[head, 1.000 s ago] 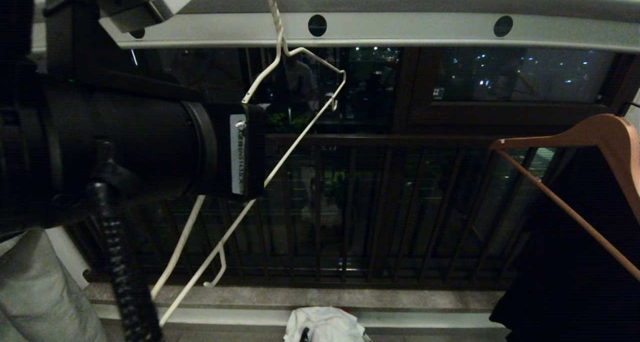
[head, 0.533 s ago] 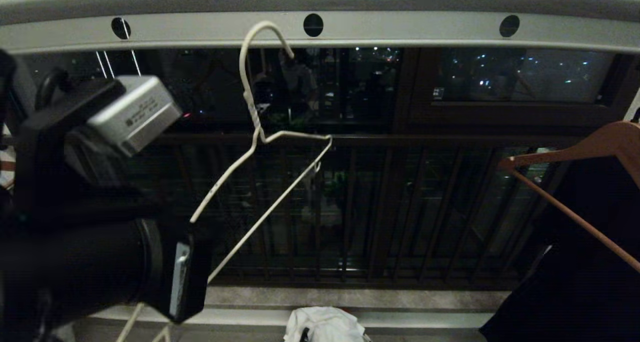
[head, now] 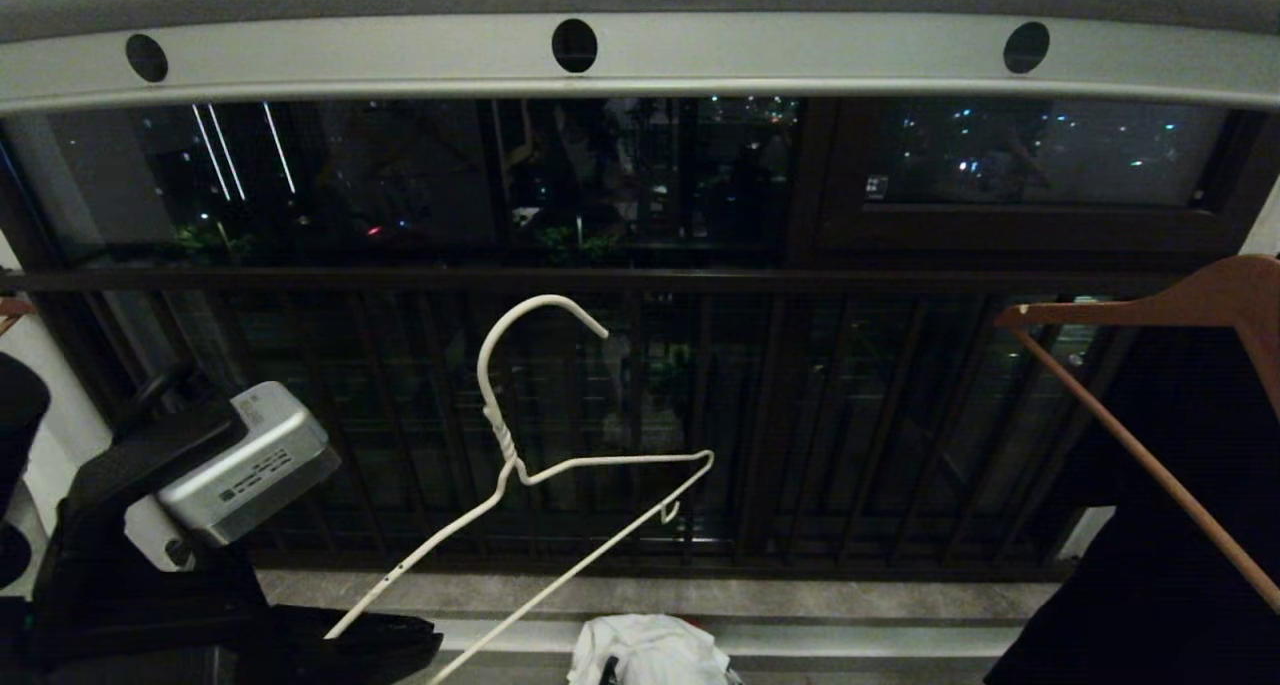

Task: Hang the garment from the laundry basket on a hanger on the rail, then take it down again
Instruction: Pick up the clothes rack on the clothesline

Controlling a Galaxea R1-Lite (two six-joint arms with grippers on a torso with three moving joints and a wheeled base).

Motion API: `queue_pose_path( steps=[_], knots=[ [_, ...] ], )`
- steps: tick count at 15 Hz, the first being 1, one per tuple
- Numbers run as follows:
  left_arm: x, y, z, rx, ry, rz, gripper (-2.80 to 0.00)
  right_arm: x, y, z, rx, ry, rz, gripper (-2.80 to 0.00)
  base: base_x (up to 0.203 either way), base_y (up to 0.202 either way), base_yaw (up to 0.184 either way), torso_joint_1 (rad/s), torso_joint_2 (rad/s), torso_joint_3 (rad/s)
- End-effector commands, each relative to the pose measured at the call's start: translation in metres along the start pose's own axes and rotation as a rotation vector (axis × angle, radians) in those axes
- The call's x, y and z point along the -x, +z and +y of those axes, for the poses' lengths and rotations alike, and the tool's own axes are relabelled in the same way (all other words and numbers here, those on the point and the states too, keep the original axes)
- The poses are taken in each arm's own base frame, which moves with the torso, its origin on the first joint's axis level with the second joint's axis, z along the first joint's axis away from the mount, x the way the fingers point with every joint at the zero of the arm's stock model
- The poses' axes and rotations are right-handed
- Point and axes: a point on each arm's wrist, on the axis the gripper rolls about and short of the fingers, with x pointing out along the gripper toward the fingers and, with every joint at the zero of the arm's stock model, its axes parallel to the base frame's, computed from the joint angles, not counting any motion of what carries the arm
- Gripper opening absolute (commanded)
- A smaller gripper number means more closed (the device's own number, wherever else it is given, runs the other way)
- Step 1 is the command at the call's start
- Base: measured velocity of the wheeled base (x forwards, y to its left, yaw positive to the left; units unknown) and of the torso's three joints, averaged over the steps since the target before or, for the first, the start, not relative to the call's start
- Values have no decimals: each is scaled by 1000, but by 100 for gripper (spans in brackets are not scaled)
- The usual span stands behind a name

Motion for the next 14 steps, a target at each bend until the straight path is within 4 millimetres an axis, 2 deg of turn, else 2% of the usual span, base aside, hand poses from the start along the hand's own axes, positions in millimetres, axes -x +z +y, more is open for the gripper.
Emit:
queue_pose_path(
  steps=[1, 5, 9, 14],
  knots=[
    [-6, -1, 18, -5, -12, 30, -280, 0, 0, 0, 0, 0, 1, -280, 0, 0, 0, 0, 0, 0],
    [-37, 2, 46, -49, -155, 71, -280, 0, 0, 0, 0, 0, 1, -280, 0, 0, 0, 0, 0, 0],
    [-62, -5, 55, -81, -241, 96, -280, 0, 0, 0, 0, 1, 1, -280, 0, 0, 0, 0, 0, 0],
    [-61, -7, 54, -95, -259, 69, -280, 0, 0, 0, 0, 0, 1, -280, 0, 0, 0, 0, 0, 0]
  ],
)
